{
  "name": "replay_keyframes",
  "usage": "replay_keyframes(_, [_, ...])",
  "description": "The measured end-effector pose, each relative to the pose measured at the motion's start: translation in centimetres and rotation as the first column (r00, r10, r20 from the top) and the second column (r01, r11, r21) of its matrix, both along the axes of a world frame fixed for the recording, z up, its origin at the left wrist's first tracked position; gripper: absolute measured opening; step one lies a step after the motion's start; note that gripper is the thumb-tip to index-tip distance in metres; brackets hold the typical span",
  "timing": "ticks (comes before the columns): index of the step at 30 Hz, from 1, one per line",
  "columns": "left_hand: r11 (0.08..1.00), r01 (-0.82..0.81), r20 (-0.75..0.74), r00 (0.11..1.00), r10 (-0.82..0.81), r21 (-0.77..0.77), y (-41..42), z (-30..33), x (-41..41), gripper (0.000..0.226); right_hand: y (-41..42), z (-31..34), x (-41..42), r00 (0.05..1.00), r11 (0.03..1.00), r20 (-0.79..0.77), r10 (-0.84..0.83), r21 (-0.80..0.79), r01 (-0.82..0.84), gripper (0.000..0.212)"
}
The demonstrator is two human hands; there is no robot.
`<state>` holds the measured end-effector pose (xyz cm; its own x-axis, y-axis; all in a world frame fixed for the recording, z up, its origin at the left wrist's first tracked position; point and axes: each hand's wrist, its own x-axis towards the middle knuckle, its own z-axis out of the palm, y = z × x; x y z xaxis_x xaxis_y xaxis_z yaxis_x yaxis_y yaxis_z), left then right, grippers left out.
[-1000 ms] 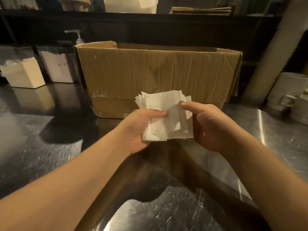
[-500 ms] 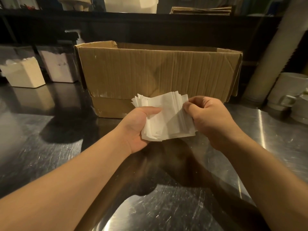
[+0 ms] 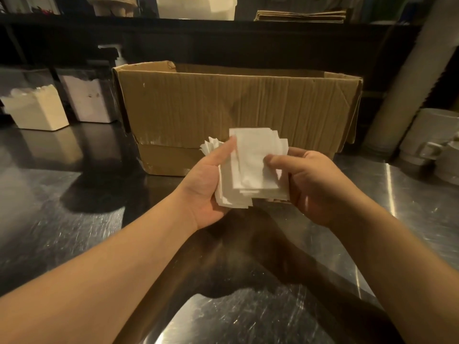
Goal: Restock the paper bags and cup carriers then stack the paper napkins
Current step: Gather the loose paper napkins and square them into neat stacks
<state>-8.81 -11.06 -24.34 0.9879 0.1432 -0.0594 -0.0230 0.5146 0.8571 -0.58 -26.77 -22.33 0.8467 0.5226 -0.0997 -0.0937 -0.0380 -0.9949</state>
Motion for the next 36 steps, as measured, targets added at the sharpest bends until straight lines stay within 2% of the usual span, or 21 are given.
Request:
replay_keyframes(1, [1.0,0.025,0.017,1.0,-0.025,0.007,0.0,-0.1,0.0,0.053,-0.1,0.2,0.0,0.997,0.998,-0.076,0.023,0.058,-0.019,0.035])
replay_keyframes(3, [0.997,0.071,0.047,0.996,-0.07,-0.006,0.1,-0.2,0.0,0.063,-0.1,0.2,-0.3,0.99,0.995,-0.124,0.073,0.074,-0.064,0.03])
replay_keyframes(7, [0.993,0.102,0.07,0.993,-0.099,-0.052,-0.2,-0.4,-0.1,0.056,0.5,-0.7,-1.1,0.999,0.999,-0.028,0.038,0.012,-0.038,0.027])
replay_keyframes(13, [0.997,0.069,0.097,0.993,-0.067,-0.017,-0.2,-0.8,0.0,0.049,1.4,-1.8,-1.7,1.0,1.0,0.025,-0.02,-0.012,0.02,0.022])
replay_keyframes(16, [0.997,0.07,0.103,0.992,-0.068,-0.014,-0.2,-0.9,-0.1,0.061,1.5,-2.0,-1.6,1.0,1.0,-0.008,0.002,-0.028,-0.003,0.032])
replay_keyframes(20, [0.996,0.07,0.043,0.996,-0.073,0.052,-0.1,-1.1,0.1,0.058,0.9,-1.8,-1.4,0.989,0.986,-0.012,0.148,-0.078,-0.149,0.078])
replay_keyframes(24, [0.989,0.112,0.008,0.994,-0.113,0.094,-0.3,-0.8,0.0,0.065,0.4,-1.7,-0.9,0.983,0.982,-0.034,0.181,-0.039,-0.182,0.077])
replay_keyframes(26, [0.987,0.071,0.03,0.997,-0.076,0.145,-0.2,-0.6,0.1,0.05,0.1,-1.5,-0.7,0.991,0.991,0.044,0.129,-0.043,-0.127,0.072])
replay_keyframes(27, [0.977,0.03,0.036,0.999,-0.039,0.211,-0.1,-0.6,0.1,0.047,-0.1,-1.2,-0.6,0.984,0.991,0.131,0.123,-0.074,-0.114,0.061])
replay_keyframes(29, [0.908,-0.051,0.054,0.998,0.032,0.417,0.6,-1.1,0.5,0.048,-0.6,-0.3,-0.3,0.916,0.958,0.368,0.16,-0.283,-0.054,0.043])
replay_keyframes(30, [0.85,-0.078,0.066,0.997,0.051,0.521,0.9,-1.3,0.6,0.049,-0.9,0.1,-0.1,0.87,0.918,0.449,0.204,-0.396,-0.012,0.043])
replay_keyframes(32, [0.713,-0.097,0.075,0.995,0.063,0.694,1.5,-1.8,0.8,0.051,-1.1,0.9,0.3,0.816,0.844,0.507,0.277,-0.534,0.046,0.051])
replay_keyframes(34, [0.595,-0.08,0.059,0.997,0.055,0.799,1.9,-2.1,0.8,0.053,-0.9,1.3,0.4,0.752,0.788,0.556,0.354,-0.611,0.081,0.057])
replay_keyframes(36, [0.539,-0.048,0.038,0.999,0.029,0.841,2.2,-2.3,0.7,0.057,-0.6,1.3,0.3,0.69,0.758,0.586,0.426,-0.647,0.082,0.061])
